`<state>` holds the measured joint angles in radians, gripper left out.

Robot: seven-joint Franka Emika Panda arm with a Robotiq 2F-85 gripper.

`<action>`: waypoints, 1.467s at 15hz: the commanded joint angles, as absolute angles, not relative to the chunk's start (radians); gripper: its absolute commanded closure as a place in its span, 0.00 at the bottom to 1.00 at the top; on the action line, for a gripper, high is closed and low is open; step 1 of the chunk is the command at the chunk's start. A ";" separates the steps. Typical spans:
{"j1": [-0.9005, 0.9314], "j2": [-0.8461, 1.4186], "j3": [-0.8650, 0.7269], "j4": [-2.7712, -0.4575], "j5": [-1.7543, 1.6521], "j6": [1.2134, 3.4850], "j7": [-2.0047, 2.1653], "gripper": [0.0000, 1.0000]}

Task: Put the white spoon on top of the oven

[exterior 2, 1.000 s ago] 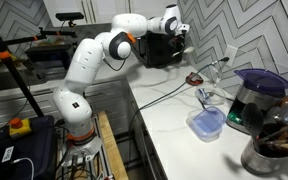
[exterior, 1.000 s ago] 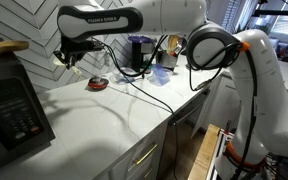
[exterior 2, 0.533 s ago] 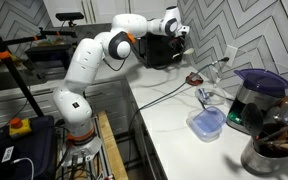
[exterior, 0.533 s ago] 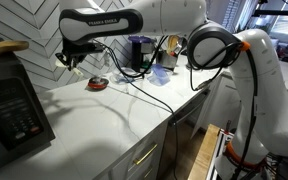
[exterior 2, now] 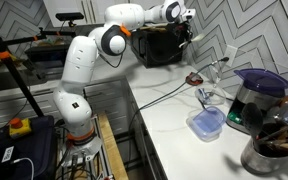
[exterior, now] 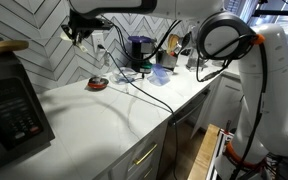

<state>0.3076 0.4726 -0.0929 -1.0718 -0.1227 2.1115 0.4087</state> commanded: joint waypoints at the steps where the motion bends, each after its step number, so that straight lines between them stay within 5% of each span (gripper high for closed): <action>1: 0.360 0.408 -0.059 -1.067 -0.122 2.109 0.412 0.95; 7: 0.464 0.548 0.113 -0.848 -0.119 2.067 0.308 0.95; 14: 0.500 0.658 0.110 -0.580 -0.120 1.935 0.248 0.95; 15: 0.510 0.605 0.102 -0.668 -0.141 1.979 0.267 0.78; 16: 0.506 0.616 0.102 -0.649 -0.139 1.970 0.266 0.78; 17: 0.503 0.625 0.102 -0.637 -0.138 1.969 0.265 0.95; 22: 0.497 0.645 0.143 -0.624 -0.080 2.027 0.276 0.95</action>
<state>0.5024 0.6344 0.1213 -0.6346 -0.1146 2.0208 0.2654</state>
